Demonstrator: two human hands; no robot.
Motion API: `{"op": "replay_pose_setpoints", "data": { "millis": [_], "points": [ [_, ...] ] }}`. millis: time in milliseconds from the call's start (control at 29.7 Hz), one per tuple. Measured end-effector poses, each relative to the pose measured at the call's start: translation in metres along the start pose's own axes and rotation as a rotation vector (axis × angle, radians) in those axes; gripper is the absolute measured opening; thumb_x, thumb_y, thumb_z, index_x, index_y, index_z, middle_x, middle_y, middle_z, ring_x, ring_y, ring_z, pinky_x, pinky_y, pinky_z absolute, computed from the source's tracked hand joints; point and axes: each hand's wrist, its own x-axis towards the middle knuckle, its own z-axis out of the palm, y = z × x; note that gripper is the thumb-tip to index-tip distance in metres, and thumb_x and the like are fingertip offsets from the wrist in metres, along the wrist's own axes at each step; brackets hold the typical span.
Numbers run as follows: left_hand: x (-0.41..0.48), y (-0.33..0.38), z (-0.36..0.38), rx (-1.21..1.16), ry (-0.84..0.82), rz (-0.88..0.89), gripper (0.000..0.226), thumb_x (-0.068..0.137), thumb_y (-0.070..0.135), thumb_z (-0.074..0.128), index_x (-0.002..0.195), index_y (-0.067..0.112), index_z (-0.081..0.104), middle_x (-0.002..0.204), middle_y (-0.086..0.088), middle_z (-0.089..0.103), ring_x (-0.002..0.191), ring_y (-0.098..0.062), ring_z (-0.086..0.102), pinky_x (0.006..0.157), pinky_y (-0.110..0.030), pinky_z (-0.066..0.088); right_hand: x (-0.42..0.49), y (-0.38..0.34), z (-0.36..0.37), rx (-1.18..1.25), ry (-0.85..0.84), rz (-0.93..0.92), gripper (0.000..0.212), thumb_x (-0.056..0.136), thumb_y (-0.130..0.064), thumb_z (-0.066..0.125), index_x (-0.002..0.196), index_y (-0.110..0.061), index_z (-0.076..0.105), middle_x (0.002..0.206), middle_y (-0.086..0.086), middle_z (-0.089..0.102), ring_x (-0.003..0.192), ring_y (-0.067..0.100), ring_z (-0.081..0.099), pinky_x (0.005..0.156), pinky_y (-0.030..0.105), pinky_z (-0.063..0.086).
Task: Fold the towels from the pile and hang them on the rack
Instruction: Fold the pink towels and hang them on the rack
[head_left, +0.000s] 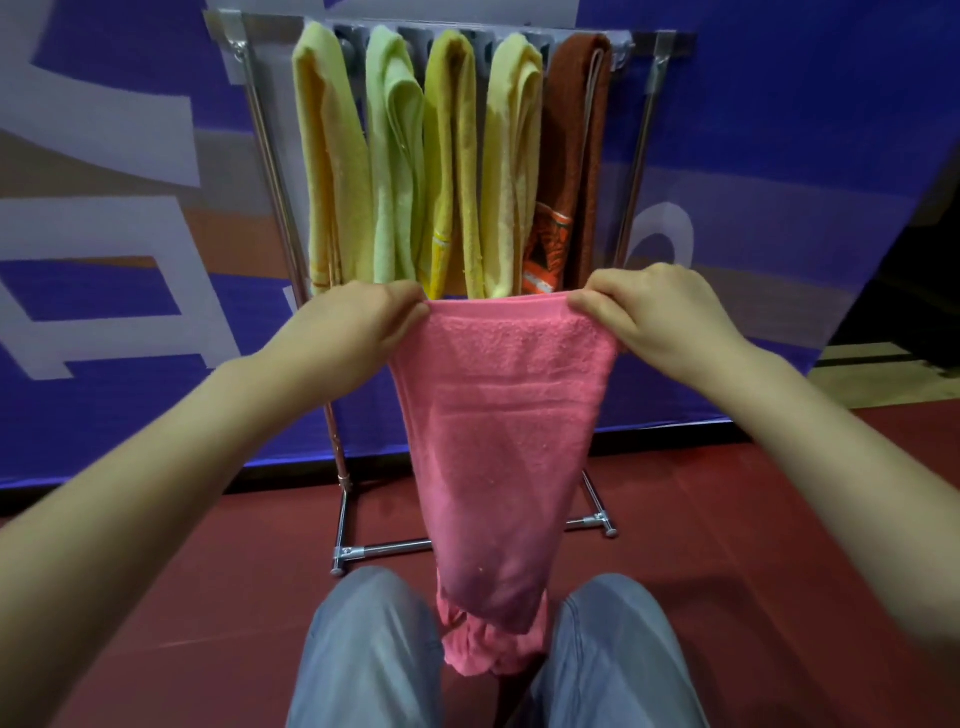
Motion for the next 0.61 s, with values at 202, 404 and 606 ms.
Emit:
{"op": "replay_pose_setpoints", "data": {
  "millis": [202, 404, 606],
  "points": [
    [0.004, 0.000, 0.002, -0.209, 0.067, -0.091, 0.026, 0.093, 0.019, 0.044, 0.094, 0.002, 0.063, 0.077, -0.008, 0.056, 0.074, -0.020, 0.051, 0.065, -0.025, 0.030, 0.001, -0.005, 0.003, 0.034, 0.044, 0.072, 0.041, 0.091, -0.045, 0.043, 0.079, -0.010, 0.062, 0.083, 0.021, 0.066, 0.088, 0.041, 0.060, 0.064, 0.033, 0.028],
    [-0.015, 0.007, 0.030, -0.512, -0.098, -0.351, 0.024, 0.087, 0.013, 0.053, 0.071, 0.001, 0.065, 0.054, -0.009, 0.055, 0.038, -0.002, 0.052, 0.038, -0.011, 0.041, -0.023, -0.018, 0.034, 0.270, -0.078, 0.301, 0.049, 0.089, -0.041, 0.047, 0.046, -0.019, 0.036, 0.053, 0.007, 0.049, 0.075, 0.039, 0.059, 0.068, 0.040, 0.047],
    [-0.033, 0.025, 0.061, -0.626, -0.175, -0.497, 0.023, 0.084, 0.009, 0.052, 0.065, 0.005, 0.066, 0.048, -0.006, 0.055, 0.036, -0.009, 0.055, 0.039, -0.022, 0.048, -0.045, -0.046, 0.066, 0.508, -0.160, 0.443, 0.054, 0.084, -0.033, 0.054, 0.041, -0.012, 0.028, 0.042, 0.007, 0.028, 0.057, 0.039, 0.043, 0.058, 0.041, 0.042]
  ]
}}
